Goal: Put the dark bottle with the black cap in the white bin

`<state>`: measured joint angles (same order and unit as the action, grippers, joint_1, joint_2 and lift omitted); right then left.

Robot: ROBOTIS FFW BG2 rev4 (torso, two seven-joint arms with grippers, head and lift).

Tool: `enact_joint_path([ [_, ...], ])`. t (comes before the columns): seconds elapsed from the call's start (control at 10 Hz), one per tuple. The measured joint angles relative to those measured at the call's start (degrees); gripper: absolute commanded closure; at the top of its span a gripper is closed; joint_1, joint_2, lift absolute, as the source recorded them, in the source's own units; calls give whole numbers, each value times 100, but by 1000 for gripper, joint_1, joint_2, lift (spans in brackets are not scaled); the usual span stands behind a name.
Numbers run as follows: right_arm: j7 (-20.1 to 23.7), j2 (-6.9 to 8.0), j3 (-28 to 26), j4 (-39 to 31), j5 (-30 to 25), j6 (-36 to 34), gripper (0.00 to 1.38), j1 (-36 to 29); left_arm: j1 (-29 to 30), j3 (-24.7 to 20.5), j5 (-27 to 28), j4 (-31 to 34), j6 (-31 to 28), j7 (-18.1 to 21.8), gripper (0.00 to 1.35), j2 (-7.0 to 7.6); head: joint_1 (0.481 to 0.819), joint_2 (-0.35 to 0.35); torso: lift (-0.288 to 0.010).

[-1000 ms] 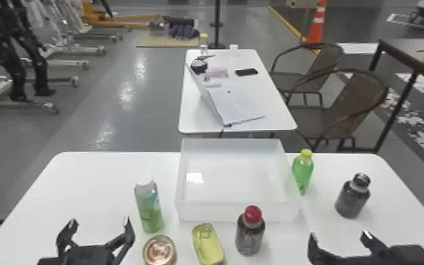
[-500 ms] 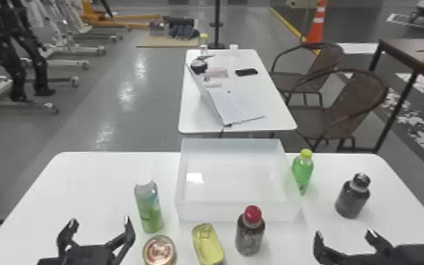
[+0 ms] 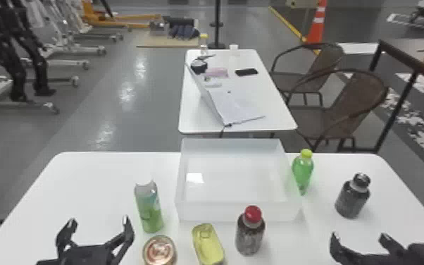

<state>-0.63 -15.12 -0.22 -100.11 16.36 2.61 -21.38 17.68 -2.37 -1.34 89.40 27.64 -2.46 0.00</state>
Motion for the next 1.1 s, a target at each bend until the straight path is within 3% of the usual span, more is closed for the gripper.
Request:
enact_joint_path([
  [0.4, 405, 0, -298, 1078, 142, 464, 116, 572, 4, 2, -94, -62, 88, 0, 96, 0, 549, 0, -100],
  [0.6, 716, -8, -436, 1624, -64, 579, 116, 1034, 7, 0, -111, -91, 119, 0, 96, 0, 549, 0, -100],
  [0.9, 814, -45, -525, 2180, -426, 628, 108, 1571, 13, -5, -155, -137, 186, 0, 96, 0, 549, 0, -100],
  [1.1, 1199, -94, -532, 2647, -641, 762, 93, 1931, 20, -3, -206, -171, 216, 0, 96, 0, 549, 0, -100],
])
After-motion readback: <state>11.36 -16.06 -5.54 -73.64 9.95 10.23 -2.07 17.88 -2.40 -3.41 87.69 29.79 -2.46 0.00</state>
